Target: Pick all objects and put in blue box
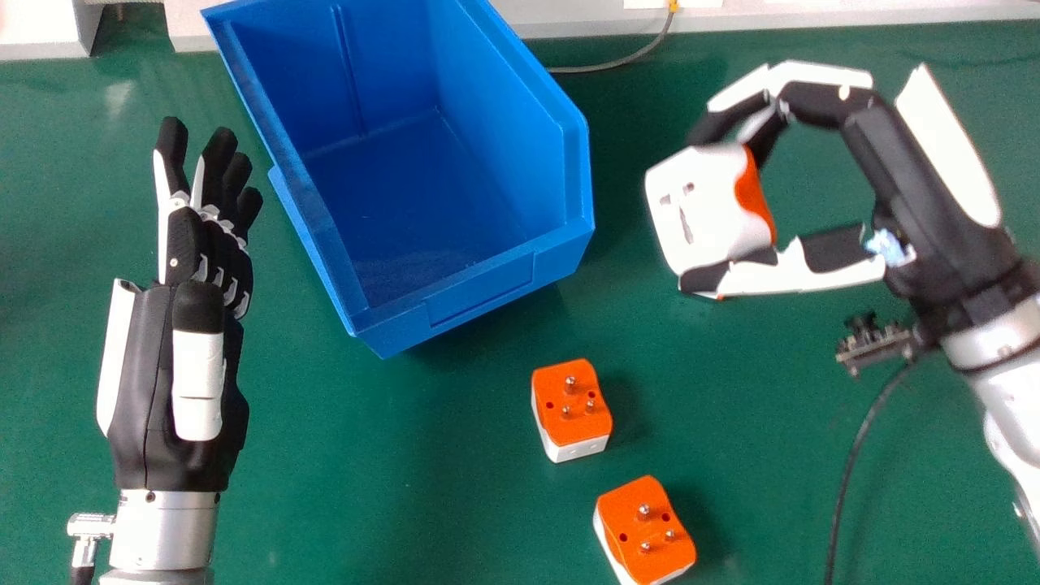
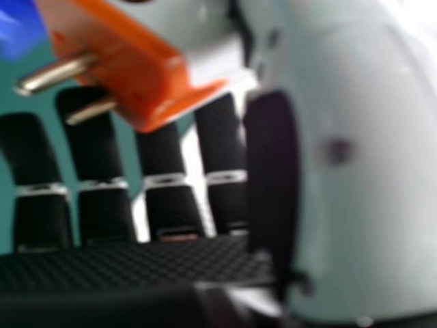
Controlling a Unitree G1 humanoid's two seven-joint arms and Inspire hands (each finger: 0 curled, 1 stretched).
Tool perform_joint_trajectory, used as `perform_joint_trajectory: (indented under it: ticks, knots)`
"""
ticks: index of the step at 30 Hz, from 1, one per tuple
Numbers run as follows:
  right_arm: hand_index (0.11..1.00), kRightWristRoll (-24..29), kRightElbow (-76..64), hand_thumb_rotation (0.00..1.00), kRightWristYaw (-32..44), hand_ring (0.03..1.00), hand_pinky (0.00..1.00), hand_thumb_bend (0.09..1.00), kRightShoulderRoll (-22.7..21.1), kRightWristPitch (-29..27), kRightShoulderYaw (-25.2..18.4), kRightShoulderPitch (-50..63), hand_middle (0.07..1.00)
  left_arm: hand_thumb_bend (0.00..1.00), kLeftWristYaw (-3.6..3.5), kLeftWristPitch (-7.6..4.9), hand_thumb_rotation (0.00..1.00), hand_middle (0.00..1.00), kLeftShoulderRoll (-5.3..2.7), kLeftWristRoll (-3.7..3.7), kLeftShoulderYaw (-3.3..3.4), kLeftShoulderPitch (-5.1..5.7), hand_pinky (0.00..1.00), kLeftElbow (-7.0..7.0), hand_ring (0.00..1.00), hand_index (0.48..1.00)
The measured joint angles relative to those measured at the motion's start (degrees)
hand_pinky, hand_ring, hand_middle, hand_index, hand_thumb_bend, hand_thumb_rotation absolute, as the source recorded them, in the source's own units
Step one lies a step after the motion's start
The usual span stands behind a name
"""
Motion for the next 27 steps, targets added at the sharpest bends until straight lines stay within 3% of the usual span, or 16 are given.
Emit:
perform_joint_trajectory:
  ticks: [7, 14, 24, 27]
  knots:
    - [0.523, 0.1, 1.1, 0.0, 2.4, 0.407, 0.36, 0.516, 1.9, -0.2, 0.0, -5.4, 0.493, 0.87, 0.56, -0.05, 0.97, 1.0, -0.06, 0.56, -0.15, -0.39, 1.0, 0.48, 1.0, 0.988]
    - [0.522, -0.6, 4.1, 0.0, 3.1, 0.407, 0.36, 0.516, 4.8, 1.3, 0.3, -13.9, 0.492, 0.87, 0.53, -0.38, 0.97, 1.0, -0.2, 0.6, -0.36, -1.43, 1.0, 2.69, 1.0, 0.987]
    - [0.522, -1.0, 7.6, 0.0, 4.8, 0.404, 0.34, 0.516, 10.9, 7.4, 3.0, -19.9, 0.494, 0.88, 0.55, -1.37, 0.97, 0.99, -0.29, 0.54, -0.43, -1.64, 1.0, 2.65, 1.0, 0.985]
    - [0.522, -2.6, 9.9, 0.0, 4.2, 0.406, 0.35, 0.516, 12.8, 8.2, 3.6, -22.2, 0.493, 0.88, 0.83, -1.45, 0.97, 0.99, -0.32, 1.06, -0.46, -1.79, 1.0, 2.65, 1.0, 0.984]
